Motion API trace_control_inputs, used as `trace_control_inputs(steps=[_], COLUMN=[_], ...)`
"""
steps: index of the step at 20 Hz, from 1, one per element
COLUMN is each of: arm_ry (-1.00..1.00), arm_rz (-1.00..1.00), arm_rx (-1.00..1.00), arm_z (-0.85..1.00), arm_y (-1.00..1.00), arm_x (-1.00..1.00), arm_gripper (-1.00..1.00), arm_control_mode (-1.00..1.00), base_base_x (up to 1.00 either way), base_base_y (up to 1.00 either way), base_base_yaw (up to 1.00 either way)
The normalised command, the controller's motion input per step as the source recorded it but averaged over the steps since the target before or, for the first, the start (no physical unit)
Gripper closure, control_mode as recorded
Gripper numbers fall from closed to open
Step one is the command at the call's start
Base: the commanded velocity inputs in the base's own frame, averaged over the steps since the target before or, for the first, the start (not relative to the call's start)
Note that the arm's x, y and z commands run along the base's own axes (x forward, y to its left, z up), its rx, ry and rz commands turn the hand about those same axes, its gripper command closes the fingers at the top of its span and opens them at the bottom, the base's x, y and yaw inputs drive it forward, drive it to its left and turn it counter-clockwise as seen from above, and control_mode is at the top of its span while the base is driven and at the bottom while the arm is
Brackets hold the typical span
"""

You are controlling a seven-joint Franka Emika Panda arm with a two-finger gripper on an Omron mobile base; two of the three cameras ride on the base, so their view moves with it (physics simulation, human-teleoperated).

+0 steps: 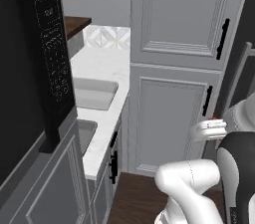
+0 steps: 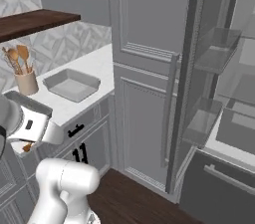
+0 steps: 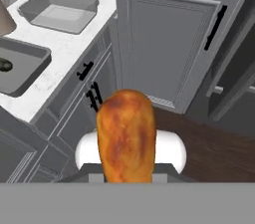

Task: Place one cucumber and one chicken drumstick in each tupperware on the nearby counter, to pack two identical lunches.

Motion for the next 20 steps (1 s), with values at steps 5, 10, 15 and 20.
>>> trace_control_inputs(steps=[5,10,15,20], arm_ry=[0.0,0.0,0.0,0.0], arm_rz=[0.0,0.0,0.0,0.0], arm_rx=[0.0,0.0,0.0,0.0], arm_z=[0.0,0.0,0.0,0.0], arm_y=[0.0,0.0,0.0,0.0], arm_x=[0.0,0.0,0.0,0.0], arm_gripper=[1.0,1.0,1.0,1.0], arm_control_mode=[1.0,1.0,1.0,1.0], base_base_x=[0.84,0.66,0.54,0.24], base_base_y=[0.04,0.02,0.15,0.34], base_base_yaw=[0.05,0.1,0.09,0.1])
